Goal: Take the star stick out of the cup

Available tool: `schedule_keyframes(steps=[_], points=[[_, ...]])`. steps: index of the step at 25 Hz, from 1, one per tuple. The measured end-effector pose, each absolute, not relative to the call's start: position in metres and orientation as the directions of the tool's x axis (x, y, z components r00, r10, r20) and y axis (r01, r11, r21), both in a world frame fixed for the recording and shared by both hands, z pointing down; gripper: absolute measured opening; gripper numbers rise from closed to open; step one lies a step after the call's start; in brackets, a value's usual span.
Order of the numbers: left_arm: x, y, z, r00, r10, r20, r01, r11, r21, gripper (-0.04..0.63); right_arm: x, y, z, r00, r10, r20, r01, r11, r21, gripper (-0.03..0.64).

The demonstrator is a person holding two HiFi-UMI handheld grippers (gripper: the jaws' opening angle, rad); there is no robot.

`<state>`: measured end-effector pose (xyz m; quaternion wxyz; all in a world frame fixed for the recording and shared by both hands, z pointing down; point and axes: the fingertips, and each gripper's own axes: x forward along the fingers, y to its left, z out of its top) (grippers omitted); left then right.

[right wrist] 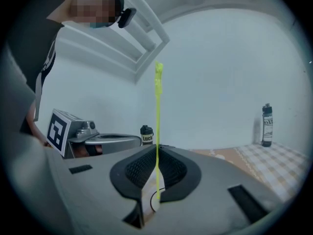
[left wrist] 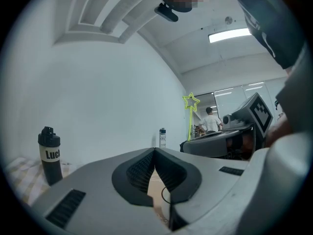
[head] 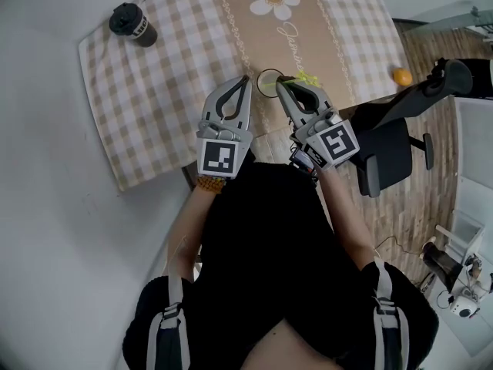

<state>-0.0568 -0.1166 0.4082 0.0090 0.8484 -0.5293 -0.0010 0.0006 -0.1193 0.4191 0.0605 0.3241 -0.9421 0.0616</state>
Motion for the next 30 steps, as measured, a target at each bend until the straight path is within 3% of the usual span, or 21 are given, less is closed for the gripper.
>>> schedule_keyframes(steps=[30], points=[[-0.064, -0.11, 0.417, 0.457, -0.89, 0.009, -0.89, -0.456, 0.022, -0.006, -0.007, -0.112, 0.429, -0.783, -0.593, 0.189, -0.612, 0.788, -0.061, 0.011]])
